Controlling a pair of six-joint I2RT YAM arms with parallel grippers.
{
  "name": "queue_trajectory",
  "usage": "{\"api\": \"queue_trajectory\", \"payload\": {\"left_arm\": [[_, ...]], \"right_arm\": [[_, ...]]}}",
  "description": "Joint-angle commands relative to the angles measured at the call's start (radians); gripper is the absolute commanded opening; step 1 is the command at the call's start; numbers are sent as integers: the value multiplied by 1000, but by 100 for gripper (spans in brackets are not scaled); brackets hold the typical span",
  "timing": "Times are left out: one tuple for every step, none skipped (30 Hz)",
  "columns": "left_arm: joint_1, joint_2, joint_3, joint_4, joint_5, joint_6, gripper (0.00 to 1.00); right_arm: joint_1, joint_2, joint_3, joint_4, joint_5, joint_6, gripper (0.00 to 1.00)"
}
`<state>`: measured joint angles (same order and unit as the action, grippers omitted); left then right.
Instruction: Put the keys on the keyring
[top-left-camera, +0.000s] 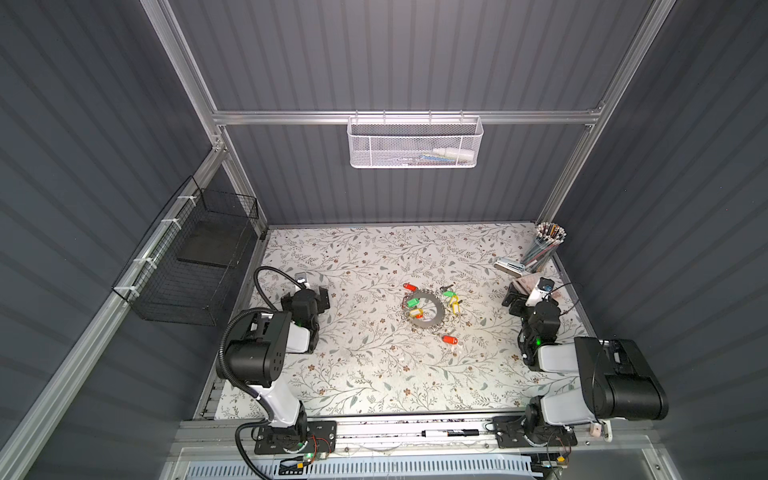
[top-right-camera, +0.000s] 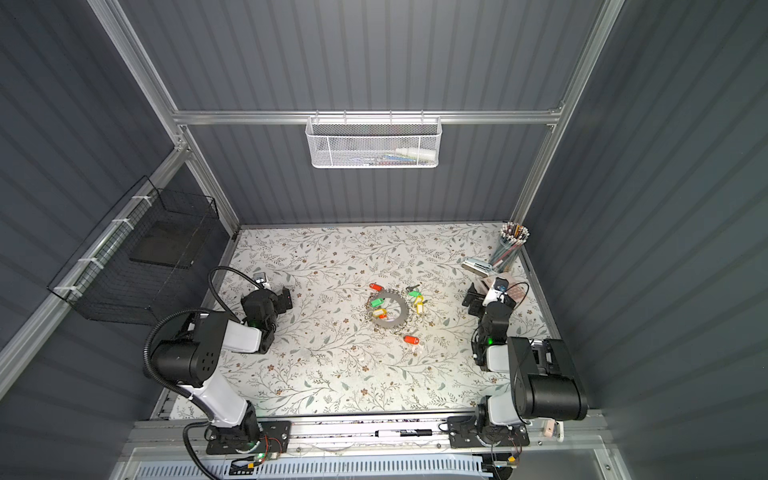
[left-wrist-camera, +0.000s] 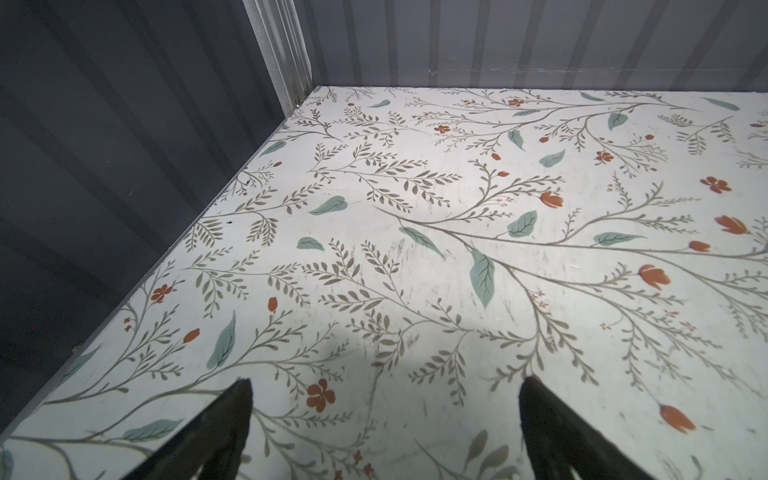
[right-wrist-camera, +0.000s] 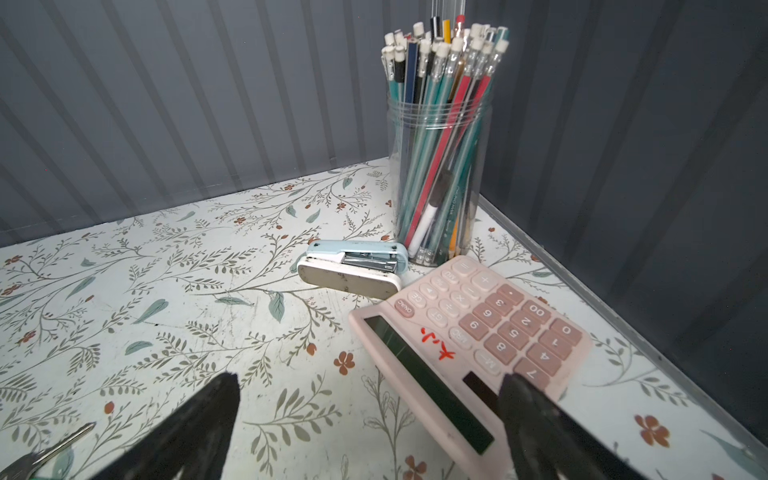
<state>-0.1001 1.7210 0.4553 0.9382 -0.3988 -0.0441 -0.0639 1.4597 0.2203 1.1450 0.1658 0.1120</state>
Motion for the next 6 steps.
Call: {"api": "queue_trajectory", "payload": {"left_arm": [[0, -5, -6, 16, 1, 12, 100], [0, -5, -6, 16, 3, 12, 100], [0, -5, -6, 16, 2, 12, 100], [0, -6, -6, 16, 3, 12, 100], [0, -5, -6, 15, 2, 12, 100], [0, -6, -6, 15, 3, 13, 100]], "right_arm": [[4, 6, 7, 24, 5, 7, 99], [4, 4, 27, -16, -3, 2, 99], [5, 1, 59, -81, -12, -3, 99], [9, -3, 78, -120, -13, -6, 99], [8, -3, 73, -111, -13, -5, 99], [7, 0, 68, -93, -16, -5, 99]]}}
